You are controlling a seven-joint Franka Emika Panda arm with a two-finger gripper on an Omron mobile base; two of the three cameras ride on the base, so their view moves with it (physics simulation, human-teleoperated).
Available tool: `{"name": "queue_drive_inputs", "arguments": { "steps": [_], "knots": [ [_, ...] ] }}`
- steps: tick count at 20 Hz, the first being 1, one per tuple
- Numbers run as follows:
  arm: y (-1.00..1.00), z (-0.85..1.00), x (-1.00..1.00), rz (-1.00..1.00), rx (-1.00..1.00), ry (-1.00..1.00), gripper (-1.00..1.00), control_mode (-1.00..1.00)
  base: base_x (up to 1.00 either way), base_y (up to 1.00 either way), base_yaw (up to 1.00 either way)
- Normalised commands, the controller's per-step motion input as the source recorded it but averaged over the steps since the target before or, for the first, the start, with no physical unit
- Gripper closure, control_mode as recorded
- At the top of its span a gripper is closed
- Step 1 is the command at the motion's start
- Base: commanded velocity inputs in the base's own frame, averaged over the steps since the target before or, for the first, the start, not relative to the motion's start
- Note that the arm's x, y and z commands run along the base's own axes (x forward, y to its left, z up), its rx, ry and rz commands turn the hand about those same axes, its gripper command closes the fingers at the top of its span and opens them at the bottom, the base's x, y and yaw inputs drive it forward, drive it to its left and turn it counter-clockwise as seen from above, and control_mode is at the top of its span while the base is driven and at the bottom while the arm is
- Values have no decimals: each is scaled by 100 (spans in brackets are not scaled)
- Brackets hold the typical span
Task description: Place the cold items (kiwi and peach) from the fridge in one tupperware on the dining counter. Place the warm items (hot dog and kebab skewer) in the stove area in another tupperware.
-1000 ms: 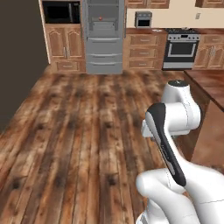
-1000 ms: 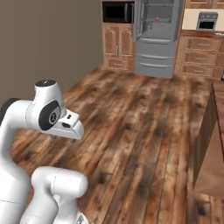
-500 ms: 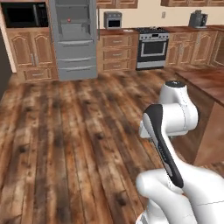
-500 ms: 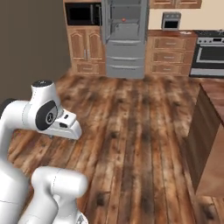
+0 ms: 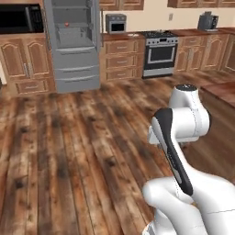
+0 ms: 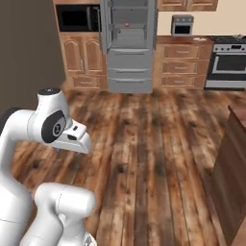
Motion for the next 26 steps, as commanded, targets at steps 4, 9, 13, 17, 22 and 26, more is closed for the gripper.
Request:
{"name": "queue_drive_inputs", "arguments": {
  "steps": [4,9,13,17,22,26],
  "knots": [
    [0,0,0,0,0,0,-100,100,100,28,18],
    [0,0,0,0,0,0,-100,100,100,23,15],
    [0,0,0,0,0,0,-100,100,100,14,11],
    [0,0,0,0,0,0,-100,100,100,1,4],
    [0,0,0,0,0,0,-100,100,100,5,0],
    [0,0,0,0,0,0,-100,100,100,0,0]
  ]
}}
